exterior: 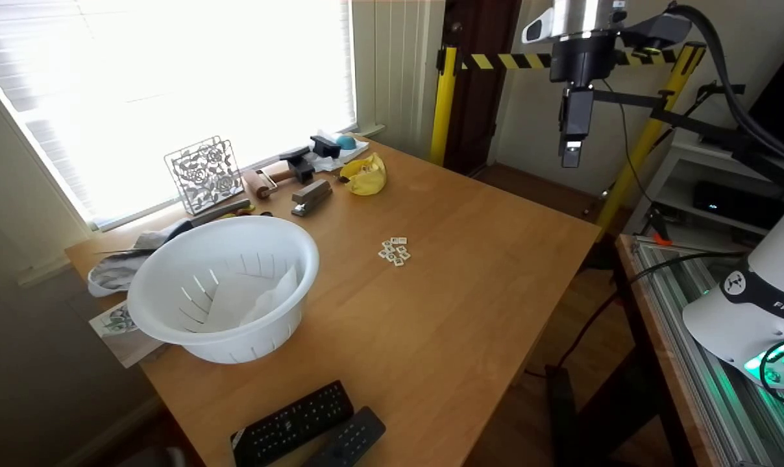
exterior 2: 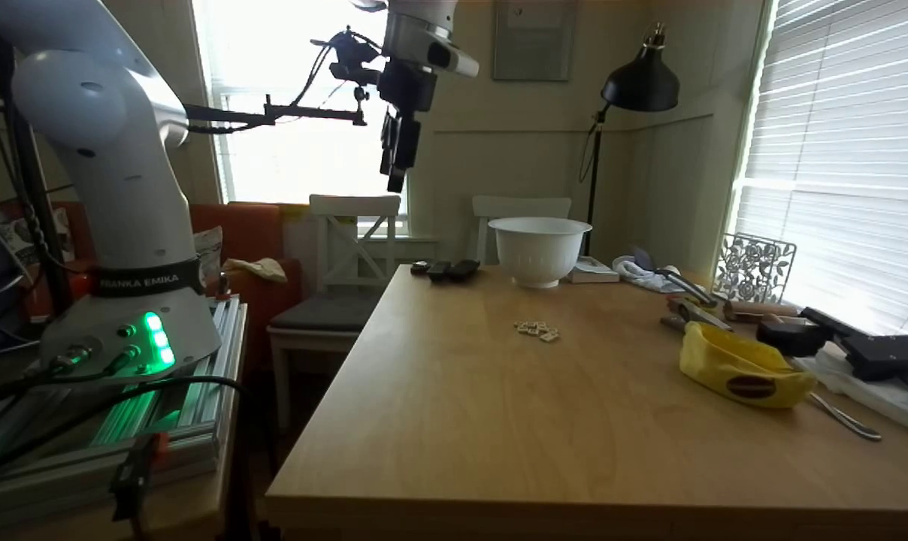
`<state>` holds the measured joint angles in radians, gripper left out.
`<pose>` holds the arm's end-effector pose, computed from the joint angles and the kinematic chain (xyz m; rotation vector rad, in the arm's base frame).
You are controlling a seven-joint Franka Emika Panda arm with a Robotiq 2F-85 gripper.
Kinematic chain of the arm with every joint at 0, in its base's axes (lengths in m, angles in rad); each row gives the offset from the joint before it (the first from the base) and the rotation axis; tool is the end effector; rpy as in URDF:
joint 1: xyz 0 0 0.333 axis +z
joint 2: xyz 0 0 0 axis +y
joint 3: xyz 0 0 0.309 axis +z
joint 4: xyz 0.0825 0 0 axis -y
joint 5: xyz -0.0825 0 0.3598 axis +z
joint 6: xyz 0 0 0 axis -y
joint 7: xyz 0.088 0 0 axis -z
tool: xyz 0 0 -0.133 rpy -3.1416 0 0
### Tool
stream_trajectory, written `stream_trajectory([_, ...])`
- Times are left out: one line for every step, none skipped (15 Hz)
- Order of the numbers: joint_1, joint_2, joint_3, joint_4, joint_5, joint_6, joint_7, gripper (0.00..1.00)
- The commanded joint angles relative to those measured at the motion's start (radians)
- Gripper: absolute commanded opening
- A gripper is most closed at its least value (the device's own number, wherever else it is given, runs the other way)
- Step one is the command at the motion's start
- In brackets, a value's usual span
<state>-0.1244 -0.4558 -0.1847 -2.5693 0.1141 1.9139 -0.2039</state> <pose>0.3366 -0.0935 0.3827 -2.8978 0.1857 0.2292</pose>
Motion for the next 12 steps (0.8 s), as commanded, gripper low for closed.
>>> stream_trajectory([-0.017, 0.06, 0.005, 0.011, -0.021, 0.121, 0.03, 1.0])
stream_trajectory([-0.013, 0.09, 0.001, 0.024, -0.015, 0.15, 0.022, 1.0])
stream_trajectory([-0.014, 0.119, 0.001, 0.036, -0.014, 0.179, 0.03, 1.0])
stream_trajectory([-0.012, 0.147, 0.001, 0.051, -0.012, 0.198, 0.031, 1.0])
stream_trajectory([-0.012, 0.176, 0.001, 0.068, -0.013, 0.213, 0.035, 1.0])
stream_trajectory([-0.009, 0.2, 0.003, 0.083, -0.01, 0.216, 0.038, 1.0])
stream_trajectory([-0.01, 0.13, -0.001, 0.032, -0.003, 0.205, 0.016, 1.0])
stream_trajectory([-0.01, 0.148, -0.001, 0.04, -0.003, 0.207, 0.016, 1.0])
stream_trajectory([-0.01, 0.153, -0.001, 0.041, -0.002, 0.207, 0.016, 1.0])
stream_trajectory([-0.01, 0.151, -0.001, 0.04, -0.002, 0.207, 0.016, 1.0])
stream_trajectory([-0.01, 0.148, -0.001, 0.039, -0.003, 0.207, 0.016, 1.0])
stream_trajectory([-0.01, 0.146, -0.001, 0.039, -0.003, 0.207, 0.016, 1.0])
